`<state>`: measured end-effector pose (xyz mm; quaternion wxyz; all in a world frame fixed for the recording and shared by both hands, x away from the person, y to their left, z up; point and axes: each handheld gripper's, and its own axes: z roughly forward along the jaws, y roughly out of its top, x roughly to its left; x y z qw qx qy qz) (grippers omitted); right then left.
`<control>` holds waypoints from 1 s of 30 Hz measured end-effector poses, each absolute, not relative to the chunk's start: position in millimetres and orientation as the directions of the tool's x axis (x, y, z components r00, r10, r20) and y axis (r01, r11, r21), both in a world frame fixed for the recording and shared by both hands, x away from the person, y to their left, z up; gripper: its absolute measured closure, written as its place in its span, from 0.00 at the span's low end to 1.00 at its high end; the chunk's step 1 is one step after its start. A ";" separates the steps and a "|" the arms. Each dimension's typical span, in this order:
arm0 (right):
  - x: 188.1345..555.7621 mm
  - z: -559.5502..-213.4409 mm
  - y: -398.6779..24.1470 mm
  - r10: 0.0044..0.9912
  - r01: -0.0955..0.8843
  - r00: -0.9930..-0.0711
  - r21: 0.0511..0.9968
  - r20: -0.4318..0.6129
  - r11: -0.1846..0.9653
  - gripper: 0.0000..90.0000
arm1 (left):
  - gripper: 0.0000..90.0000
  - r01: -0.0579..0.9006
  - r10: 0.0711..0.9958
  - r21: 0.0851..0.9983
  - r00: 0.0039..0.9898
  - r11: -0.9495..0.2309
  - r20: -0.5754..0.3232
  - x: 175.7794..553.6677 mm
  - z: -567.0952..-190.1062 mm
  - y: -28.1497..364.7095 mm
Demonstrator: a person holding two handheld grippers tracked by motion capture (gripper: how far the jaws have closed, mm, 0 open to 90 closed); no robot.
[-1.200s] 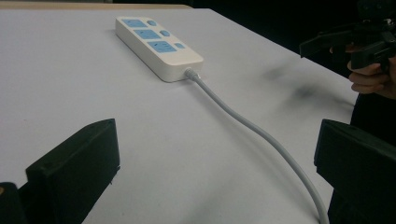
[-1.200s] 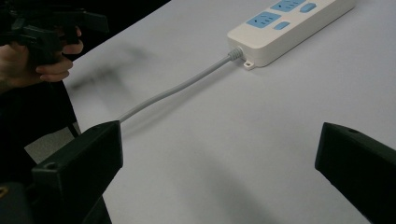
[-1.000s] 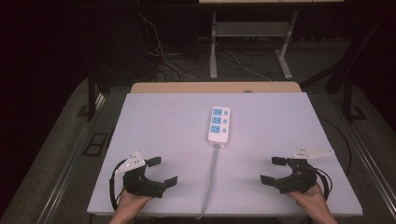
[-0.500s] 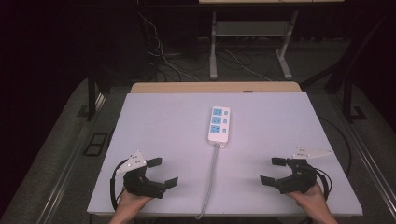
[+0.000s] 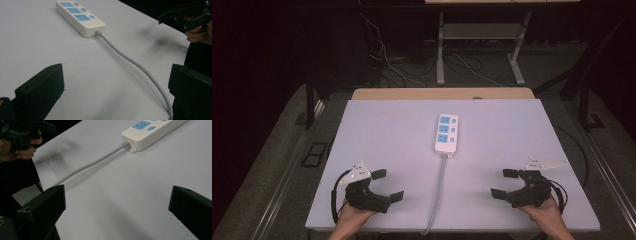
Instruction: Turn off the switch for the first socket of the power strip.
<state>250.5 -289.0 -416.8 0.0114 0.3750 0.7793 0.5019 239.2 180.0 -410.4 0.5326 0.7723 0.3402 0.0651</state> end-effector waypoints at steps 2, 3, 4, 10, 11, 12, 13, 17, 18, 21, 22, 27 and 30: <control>250.5 -417.0 -288.9 0.596 0.571 -0.721 0.791 0.355 0.220 0.01 | 0.00 0.457 0.593 0.866 0.761 -0.204 -0.262 240.1 -408.6 179.6; 250.3 -417.0 -288.8 0.596 0.573 -0.720 0.789 0.356 0.220 0.01 | 0.00 0.459 0.591 0.863 0.763 -0.211 -0.261 241.3 -406.7 179.3; 250.3 -417.0 -288.8 0.596 0.573 -0.720 0.789 0.356 0.220 0.01 | 0.00 0.459 0.591 0.863 0.763 -0.211 -0.261 241.3 -406.7 179.3; 250.2 -417.4 -288.9 0.597 0.573 -0.720 0.789 0.354 0.223 0.01 | 0.00 0.467 0.586 0.854 0.767 -0.231 -0.261 246.9 -400.6 178.1; 250.2 -417.6 -288.9 0.597 0.572 -0.721 0.789 0.352 0.225 0.01 | 0.00 0.470 0.586 0.853 0.765 -0.228 -0.265 247.7 -399.7 177.4; 250.2 -417.7 -288.9 0.598 0.573 -0.720 0.788 0.352 0.226 0.01 | 0.00 0.469 0.583 0.851 0.769 -0.235 -0.263 248.9 -398.8 177.0; 250.2 -417.8 -288.9 0.598 0.573 -0.720 0.788 0.352 0.226 0.01 | 0.00 0.470 0.582 0.851 0.769 -0.236 -0.263 249.7 -398.0 176.0; 250.2 -418.0 -288.8 0.598 0.573 -0.720 0.787 0.351 0.228 0.01 | 0.00 0.468 0.577 0.846 0.775 -0.253 -0.257 254.5 -393.8 171.4; 250.3 -418.1 -288.8 0.599 0.574 -0.720 0.786 0.351 0.230 0.01 | 0.00 0.470 0.575 0.845 0.777 -0.257 -0.257 255.9 -392.7 170.1; 250.7 -418.3 -288.4 0.598 0.574 -0.720 0.786 0.351 0.230 0.01 | 0.00 0.470 0.569 0.841 0.781 -0.266 -0.256 260.8 -389.0 166.7; 250.7 -418.3 -288.4 0.598 0.574 -0.720 0.786 0.351 0.230 0.01 | 0.00 0.468 0.568 0.841 0.783 -0.271 -0.253 262.8 -387.8 165.6; 250.5 -418.4 -288.3 0.597 0.575 -0.721 0.785 0.351 0.233 0.01 | 0.00 0.469 0.556 0.836 0.792 -0.285 -0.254 272.1 -383.7 158.5; 250.4 -418.2 -288.7 0.596 0.574 -0.721 0.786 0.352 0.231 0.01 | 0.00 0.471 0.550 0.830 0.796 -0.299 -0.254 276.6 -383.0 154.3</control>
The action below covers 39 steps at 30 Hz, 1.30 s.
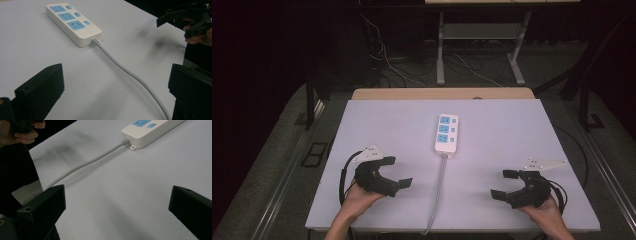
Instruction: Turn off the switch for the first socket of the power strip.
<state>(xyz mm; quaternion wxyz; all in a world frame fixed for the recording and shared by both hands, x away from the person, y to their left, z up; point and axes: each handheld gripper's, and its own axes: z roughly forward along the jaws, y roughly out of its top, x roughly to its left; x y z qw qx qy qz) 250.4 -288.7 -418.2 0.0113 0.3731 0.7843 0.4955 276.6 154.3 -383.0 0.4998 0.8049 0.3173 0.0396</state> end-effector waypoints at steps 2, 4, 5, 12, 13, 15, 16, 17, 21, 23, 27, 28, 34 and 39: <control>250.3 -418.4 -288.7 0.596 0.575 -0.721 0.785 0.353 0.231 0.01 | 0.00 0.471 0.548 0.827 0.798 -0.307 -0.251 279.3 -382.2 151.9; 250.4 -418.7 -288.6 0.596 0.574 -0.722 0.784 0.351 0.234 0.01 | 0.00 0.469 0.544 0.825 0.802 -0.316 -0.248 282.2 -380.3 149.7; 250.4 -418.7 -288.4 0.596 0.575 -0.722 0.784 0.351 0.235 0.01 | 0.00 0.468 0.542 0.824 0.804 -0.320 -0.246 283.7 -379.1 148.4; 249.9 -418.8 -287.9 0.591 0.569 -0.729 0.784 0.344 0.246 0.01 | 0.00 0.460 0.532 0.822 0.812 -0.334 -0.238 294.4 -371.2 141.3; 249.8 -418.8 -287.9 0.591 0.569 -0.730 0.784 0.343 0.247 0.01 | 0.00 0.459 0.531 0.822 0.813 -0.336 -0.237 295.6 -370.3 140.3; 249.7 -418.8 -288.0 0.591 0.569 -0.730 0.784 0.343 0.248 0.01 | 0.00 0.457 0.527 0.820 0.817 -0.344 -0.234 298.2 -368.6 138.4; 249.8 -418.8 -288.1 0.592 0.568 -0.730 0.785 0.341 0.249 0.01 | 0.00 0.456 0.527 0.819 0.818 -0.348 -0.232 299.3 -367.7 137.5; 249.8 -418.8 -288.1 0.592 0.568 -0.730 0.785 0.341 0.249 0.01 | 0.00 0.456 0.525 0.818 0.819 -0.351 -0.232 300.4 -366.7 136.6; 249.7 -418.8 -288.7 0.592 0.565 -0.731 0.786 0.338 0.250 0.01 | 0.00 0.452 0.521 0.816 0.823 -0.361 -0.226 305.5 -362.2 134.1; 249.6 -418.8 -288.9 0.593 0.566 -0.731 0.786 0.338 0.249 0.01 | 0.00 0.452 0.518 0.812 0.825 -0.369 -0.223 308.0 -360.0 133.3; 249.5 -418.8 -289.1 0.594 0.567 -0.730 0.785 0.338 0.249 0.01 | 0.00 0.447 0.519 0.811 0.827 -0.377 -0.215 312.7 -356.3 131.1; 249.6 -418.9 -289.1 0.594 0.566 -0.730 0.785 0.337 0.250 0.01 | 0.00 0.445 0.517 0.808 0.830 -0.386 -0.210 314.1 -355.2 130.5; 249.4 -418.8 -289.3 0.596 0.565 -0.730 0.786 0.335 0.251 0.01 | 0.00 0.435 0.522 0.806 0.831 -0.400 -0.190 323.0 -347.6 128.2; 249.0 -418.5 -289.7 0.597 0.567 -0.728 0.786 0.338 0.248 0.01 | 0.00 0.434 0.525 0.805 0.831 -0.404 -0.185 329.6 -342.2 126.7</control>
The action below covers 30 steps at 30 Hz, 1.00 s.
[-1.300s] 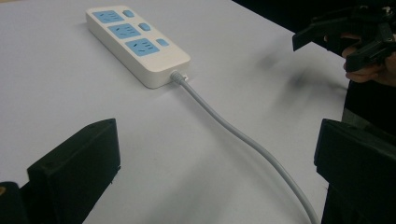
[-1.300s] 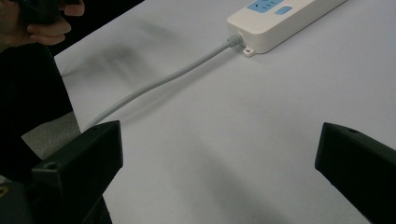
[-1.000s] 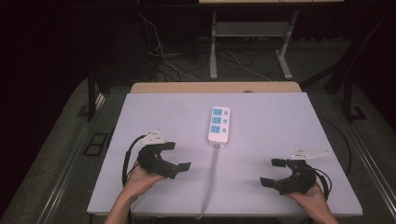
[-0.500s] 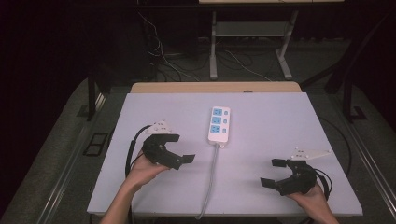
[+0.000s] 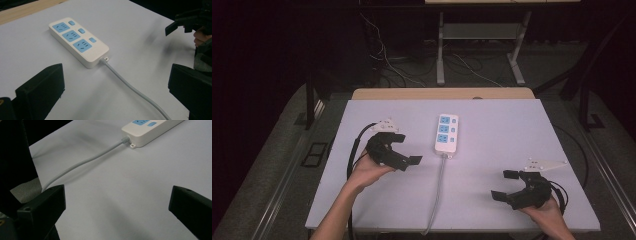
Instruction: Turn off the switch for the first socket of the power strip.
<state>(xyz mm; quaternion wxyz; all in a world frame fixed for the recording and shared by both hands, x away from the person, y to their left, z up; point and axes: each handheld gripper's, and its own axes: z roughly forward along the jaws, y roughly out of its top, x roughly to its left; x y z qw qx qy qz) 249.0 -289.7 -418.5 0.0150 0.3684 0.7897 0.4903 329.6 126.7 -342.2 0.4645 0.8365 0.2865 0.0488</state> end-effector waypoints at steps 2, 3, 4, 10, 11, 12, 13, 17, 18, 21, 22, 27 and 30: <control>249.1 -418.6 -290.1 0.598 0.566 -0.728 0.786 0.336 0.248 0.01 | 0.00 0.434 0.524 0.804 0.832 -0.407 -0.183 332.1 -340.4 125.7; 249.1 -418.6 -290.1 0.598 0.566 -0.728 0.786 0.336 0.248 0.01 | 0.00 0.435 0.525 0.803 0.831 -0.407 -0.184 333.3 -339.7 125.0; 249.1 -418.5 -290.3 0.598 0.566 -0.728 0.786 0.336 0.247 0.01 | 0.00 0.434 0.524 0.802 0.832 -0.411 -0.182 334.8 -339.0 124.5; 248.6 -418.4 -290.3 0.600 0.566 -0.727 0.787 0.335 0.246 0.01 | 0.00 0.434 0.520 0.798 0.835 -0.419 -0.180 343.4 -338.1 118.9; 248.6 -418.4 -290.3 0.599 0.565 -0.727 0.788 0.334 0.246 0.01 | 0.00 0.433 0.517 0.797 0.836 -0.422 -0.181 344.9 -338.1 117.8; 248.6 -418.5 -290.2 0.600 0.566 -0.727 0.787 0.334 0.247 0.01 | 0.00 0.434 0.517 0.795 0.837 -0.423 -0.181 346.4 -338.1 116.5; 248.5 -418.5 -290.2 0.601 0.568 -0.725 0.785 0.335 0.247 0.01 | 0.00 0.433 0.515 0.795 0.838 -0.425 -0.181 347.8 -338.1 115.2; 248.9 -418.8 -290.3 0.601 0.568 -0.725 0.785 0.336 0.247 0.01 | 0.00 0.428 0.508 0.791 0.843 -0.438 -0.175 352.9 -336.6 110.5; 248.9 -418.8 -290.3 0.601 0.567 -0.726 0.786 0.335 0.247 0.01 | 0.00 0.429 0.509 0.791 0.843 -0.436 -0.177 353.8 -336.3 109.2; 248.8 -418.9 -290.4 0.601 0.566 -0.727 0.786 0.333 0.249 0.01 | 0.00 0.425 0.504 0.788 0.846 -0.445 -0.172 356.9 -334.8 105.7; 248.8 -418.9 -290.4 0.601 0.566 -0.727 0.786 0.333 0.249 0.01 | 0.00 0.425 0.503 0.787 0.847 -0.447 -0.171 357.8 -334.1 104.7; 248.8 -418.9 -290.6 0.601 0.566 -0.727 0.785 0.332 0.250 0.01 | 0.00 0.420 0.498 0.783 0.851 -0.459 -0.166 362.3 -331.2 98.9; 248.7 -418.9 -290.8 0.602 0.566 -0.727 0.785 0.332 0.251 0.01 | 0.00 0.417 0.493 0.778 0.855 -0.470 -0.161 365.4 -329.5 95.5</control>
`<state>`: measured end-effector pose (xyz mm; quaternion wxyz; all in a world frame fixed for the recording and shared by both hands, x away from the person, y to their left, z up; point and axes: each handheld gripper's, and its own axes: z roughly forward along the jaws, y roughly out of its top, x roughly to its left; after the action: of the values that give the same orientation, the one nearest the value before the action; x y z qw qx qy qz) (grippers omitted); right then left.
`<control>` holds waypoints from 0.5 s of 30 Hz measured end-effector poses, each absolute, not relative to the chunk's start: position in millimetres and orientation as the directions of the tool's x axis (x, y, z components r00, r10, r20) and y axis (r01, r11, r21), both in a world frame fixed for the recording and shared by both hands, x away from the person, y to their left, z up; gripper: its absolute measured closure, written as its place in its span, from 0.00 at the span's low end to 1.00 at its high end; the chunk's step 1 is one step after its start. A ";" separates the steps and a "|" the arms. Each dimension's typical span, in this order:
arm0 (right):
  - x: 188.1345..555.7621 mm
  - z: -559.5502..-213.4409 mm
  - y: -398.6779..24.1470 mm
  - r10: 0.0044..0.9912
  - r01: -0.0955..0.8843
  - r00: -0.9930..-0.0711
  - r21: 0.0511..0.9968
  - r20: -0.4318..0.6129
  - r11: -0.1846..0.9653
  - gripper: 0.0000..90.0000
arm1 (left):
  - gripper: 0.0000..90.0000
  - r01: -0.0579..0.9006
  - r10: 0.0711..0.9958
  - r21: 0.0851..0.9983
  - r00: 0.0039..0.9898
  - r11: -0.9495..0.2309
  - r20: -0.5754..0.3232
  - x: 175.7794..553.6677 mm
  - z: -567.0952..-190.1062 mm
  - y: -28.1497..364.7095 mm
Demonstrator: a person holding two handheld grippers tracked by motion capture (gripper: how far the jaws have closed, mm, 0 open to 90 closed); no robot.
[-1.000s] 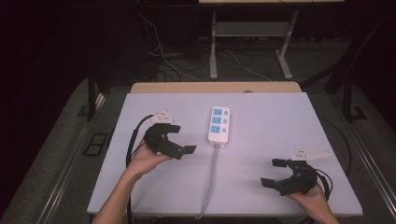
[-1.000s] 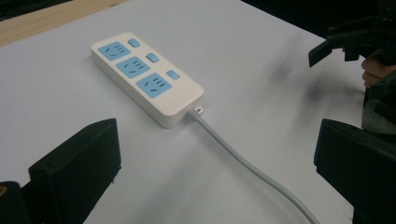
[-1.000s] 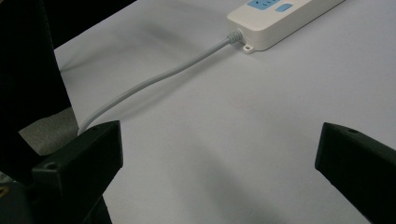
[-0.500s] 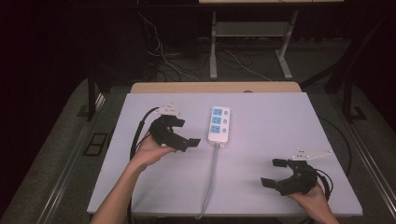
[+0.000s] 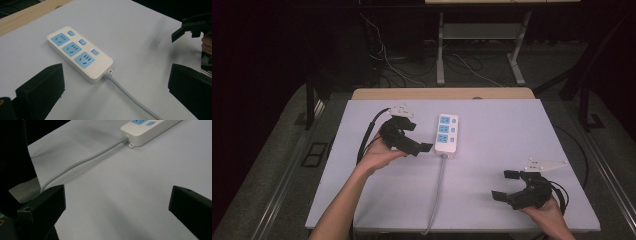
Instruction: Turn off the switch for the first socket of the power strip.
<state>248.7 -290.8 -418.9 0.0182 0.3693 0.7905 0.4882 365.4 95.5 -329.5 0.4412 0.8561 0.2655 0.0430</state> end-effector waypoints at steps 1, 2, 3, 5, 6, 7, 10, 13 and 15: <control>248.7 -418.9 -290.8 0.602 0.567 -0.726 0.785 0.332 0.250 0.01 | 0.00 0.415 0.491 0.778 0.857 -0.472 -0.159 366.7 -329.2 94.2; 248.7 -418.9 -290.9 0.602 0.567 -0.726 0.785 0.332 0.250 0.01 | 0.00 0.414 0.490 0.776 0.857 -0.475 -0.157 367.8 -328.9 93.0; 248.7 -418.9 -291.0 0.603 0.567 -0.725 0.785 0.332 0.249 0.01 | 0.00 0.416 0.491 0.775 0.857 -0.475 -0.158 369.0 -328.7 91.6; 248.7 -418.8 -291.1 0.603 0.567 -0.726 0.785 0.332 0.250 0.01 | 0.00 0.417 0.490 0.773 0.857 -0.478 -0.159 371.2 -328.3 89.1; 248.7 -418.8 -291.2 0.603 0.566 -0.726 0.785 0.331 0.250 0.01 | 0.00 0.416 0.490 0.772 0.858 -0.480 -0.157 372.4 -328.1 87.9; 248.7 -418.8 -291.3 0.603 0.566 -0.726 0.785 0.331 0.251 0.01 | 0.00 0.416 0.489 0.771 0.858 -0.482 -0.157 373.4 -327.8 86.7; 248.7 -418.7 -291.6 0.603 0.565 -0.726 0.786 0.331 0.249 0.01 | 0.00 0.414 0.487 0.768 0.860 -0.488 -0.155 377.1 -327.1 83.5; 248.6 -418.5 -292.1 0.604 0.566 -0.726 0.786 0.330 0.250 0.01 | 0.00 0.416 0.486 0.765 0.860 -0.492 -0.155 380.0 -327.2 80.6; 248.4 -418.3 -292.5 0.604 0.566 -0.725 0.786 0.331 0.249 0.01 | 0.00 0.419 0.489 0.765 0.858 -0.489 -0.158 382.2 -327.2 78.7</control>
<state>248.4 -292.5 -418.3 0.0194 0.3704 0.7900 0.4882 382.2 78.7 -327.2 0.4314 0.8618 0.2636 0.0404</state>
